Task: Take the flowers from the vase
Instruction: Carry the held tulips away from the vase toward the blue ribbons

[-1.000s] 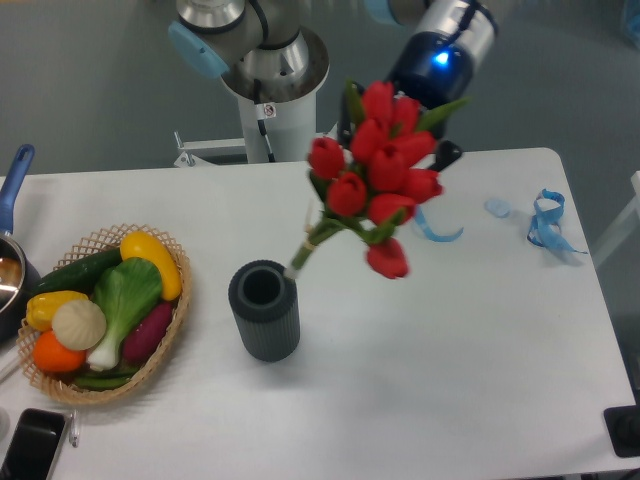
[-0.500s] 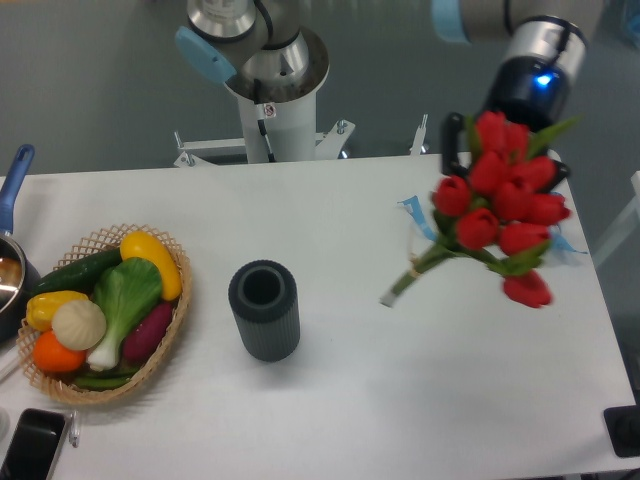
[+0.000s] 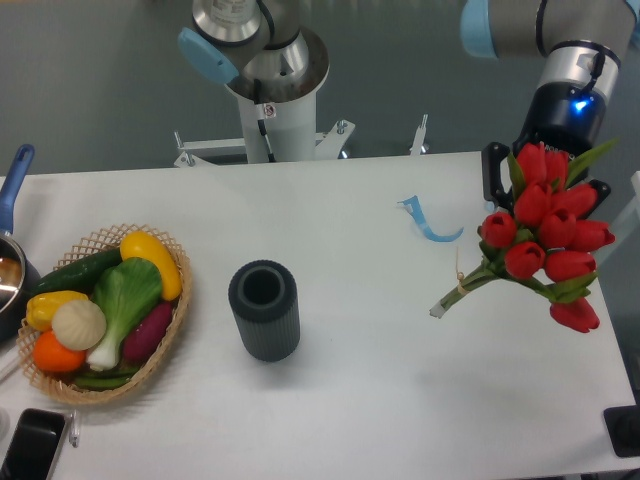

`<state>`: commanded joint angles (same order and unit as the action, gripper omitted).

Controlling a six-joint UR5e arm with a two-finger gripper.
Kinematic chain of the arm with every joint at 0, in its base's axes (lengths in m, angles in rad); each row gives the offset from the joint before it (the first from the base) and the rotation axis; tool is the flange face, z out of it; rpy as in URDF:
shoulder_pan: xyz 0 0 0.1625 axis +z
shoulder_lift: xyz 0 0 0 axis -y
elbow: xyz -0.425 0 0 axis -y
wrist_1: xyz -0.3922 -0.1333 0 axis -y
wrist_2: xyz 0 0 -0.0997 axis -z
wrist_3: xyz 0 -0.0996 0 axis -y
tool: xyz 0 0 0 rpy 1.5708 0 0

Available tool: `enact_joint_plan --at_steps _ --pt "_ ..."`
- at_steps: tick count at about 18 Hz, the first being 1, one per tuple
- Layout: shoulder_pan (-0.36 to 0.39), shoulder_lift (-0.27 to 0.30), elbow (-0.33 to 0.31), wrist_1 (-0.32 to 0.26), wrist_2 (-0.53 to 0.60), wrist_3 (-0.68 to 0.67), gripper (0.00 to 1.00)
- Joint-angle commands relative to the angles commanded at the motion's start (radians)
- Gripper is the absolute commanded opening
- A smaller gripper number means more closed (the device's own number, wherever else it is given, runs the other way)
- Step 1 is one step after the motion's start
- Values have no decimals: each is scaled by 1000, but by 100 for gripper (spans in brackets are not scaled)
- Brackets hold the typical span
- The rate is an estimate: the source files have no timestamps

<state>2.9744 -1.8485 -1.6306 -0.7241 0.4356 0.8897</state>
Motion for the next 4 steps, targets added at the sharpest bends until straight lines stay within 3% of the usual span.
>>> enact_joint_plan --at_steps 4 --pt "0 -2 0 0 2 3 44"
